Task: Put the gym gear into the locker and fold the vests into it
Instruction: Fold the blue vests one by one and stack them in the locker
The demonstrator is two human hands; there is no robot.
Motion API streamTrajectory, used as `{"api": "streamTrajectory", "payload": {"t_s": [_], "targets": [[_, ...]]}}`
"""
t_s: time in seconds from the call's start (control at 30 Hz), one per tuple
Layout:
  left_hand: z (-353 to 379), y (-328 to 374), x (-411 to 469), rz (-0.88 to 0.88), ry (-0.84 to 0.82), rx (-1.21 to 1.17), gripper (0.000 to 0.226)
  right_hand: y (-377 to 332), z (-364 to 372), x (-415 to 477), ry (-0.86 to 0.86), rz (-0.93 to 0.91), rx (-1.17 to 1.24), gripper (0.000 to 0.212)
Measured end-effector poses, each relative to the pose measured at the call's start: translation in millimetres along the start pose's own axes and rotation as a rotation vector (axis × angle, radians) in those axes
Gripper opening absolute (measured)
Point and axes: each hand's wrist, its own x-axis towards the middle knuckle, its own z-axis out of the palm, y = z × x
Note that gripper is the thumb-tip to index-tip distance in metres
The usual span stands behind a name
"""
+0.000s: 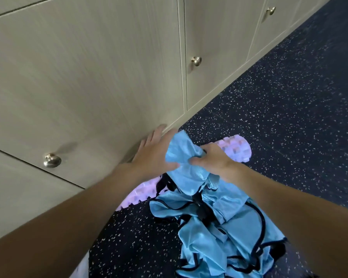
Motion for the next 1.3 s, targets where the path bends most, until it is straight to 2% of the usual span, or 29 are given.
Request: {"api": "streamTrajectory", "payload": {"t_s": [0.1, 0.2, 0.3, 0.37, 0.4, 0.5, 0.57, 0.67, 0.77, 0.9, 0.97, 1.07, 1.13, 1.17, 1.23, 1.3], "targets": [[-28.1, 10.4, 13.5, 0.289, -0.046, 0.055, 0.105, -11.3, -9.5, -14.9, -0.098, -0.254, -0.058, 0.025], [-45.8, 31.2, 20.0, 0.307, -0.198, 0.120, 0.100, -28.2, -13.1, -25.8, -0.155, -0.427, -0.128, 0.030], [-54.9, 42.2, 12.6, 0.197, -0.325, 0.099, 0.063, -37.0, -23.2, -35.6, -0.143, -0.465, -0.117, 0.016], [-53.0, 44.9, 3.7, 0.144, -0.343, 0.029, 0.032, -37.7, -29.5, -44.3, -0.142, -0.447, -0.100, 0.017], [-50.8, 46.6, -0.9, 0.117, -0.336, -0.020, 0.030, -36.6, -32.2, -48.4, -0.130, -0.432, -0.071, 0.018], [-39.3, 46.5, -18.1, -0.025, -0.271, -0.226, 0.040, -21.3, -42.0, -57.1, -0.026, -0.304, 0.147, 0.031], [-26.4, 44.3, -33.0, -0.136, -0.199, -0.308, 0.034, 0.9, -49.7, -62.0, 0.013, -0.160, 0.261, 0.033], [3.3, 44.0, -53.8, -0.303, -0.056, -0.393, 0.028, 46.6, -52.9, -62.8, 0.079, 0.000, 0.218, 0.030], [31.4, 42.7, -65.7, -0.456, 0.062, -0.520, 0.027, 82.5, -44.7, -57.5, 0.084, 0.105, 0.189, 0.044], [43.8, 43.9, -78.0, -0.587, 0.219, -0.684, 0.011, 98.4, -31.2, -47.8, 0.082, 0.112, 0.173, 0.064], [43.3, 44.4, -83.5, -0.631, 0.296, -0.723, 0.012, 96.9, -28.1, -42.4, 0.056, 0.079, 0.145, 0.068], [44.4, 41.9, -87.8, -0.658, 0.330, -0.735, 0.010, 92.6, -23.1, -33.0, 0.041, 0.043, 0.001, 0.064], [44.3, 40.3, -88.8, -0.663, 0.333, -0.742, 0.010, 89.9, -18.6, -29.1, 0.072, 0.041, -0.085, 0.043], [42.9, 40.9, -89.1, -0.665, 0.333, -0.739, 0.010, 88.4, -16.7, -28.6, 0.085, 0.029, -0.107, 0.032], [40.6, 40.2, -89.3, -0.673, 0.327, -0.716, 0.013, 82.6, -15.3, -32.7, 0.078, -0.018, -0.104, 0.034], [37.2, 38.0, -89.9, -0.697, 0.335, -0.705, 0.015, 79.0, -16.3, -36.6, 0.051, -0.059, -0.084, 0.022]]}}
